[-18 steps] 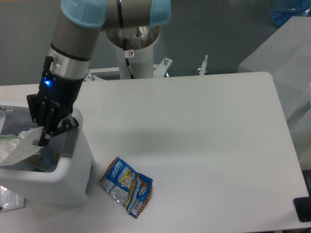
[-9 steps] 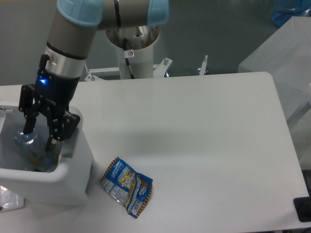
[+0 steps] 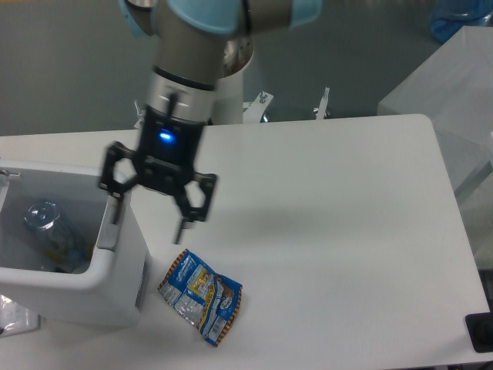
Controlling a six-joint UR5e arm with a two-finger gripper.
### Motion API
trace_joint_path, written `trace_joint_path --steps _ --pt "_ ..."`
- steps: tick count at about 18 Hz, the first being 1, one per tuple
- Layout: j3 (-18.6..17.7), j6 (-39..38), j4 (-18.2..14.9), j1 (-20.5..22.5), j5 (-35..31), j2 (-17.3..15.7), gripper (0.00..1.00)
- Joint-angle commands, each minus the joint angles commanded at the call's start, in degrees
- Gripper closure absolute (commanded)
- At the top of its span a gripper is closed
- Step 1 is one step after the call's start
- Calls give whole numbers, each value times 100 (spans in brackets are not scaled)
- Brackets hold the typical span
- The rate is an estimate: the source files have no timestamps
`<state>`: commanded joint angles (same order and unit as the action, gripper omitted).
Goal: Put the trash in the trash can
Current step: 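Move the open gripper over the blue-and-yellow snack wrapper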
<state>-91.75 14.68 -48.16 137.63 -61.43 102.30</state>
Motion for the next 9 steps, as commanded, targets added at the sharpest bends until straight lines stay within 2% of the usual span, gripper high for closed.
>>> trace_joint_path --steps 4,9 --pt "-308 -9 -9 272 -166 220 2" --pt "-344 26 9 282 -535 825 2"
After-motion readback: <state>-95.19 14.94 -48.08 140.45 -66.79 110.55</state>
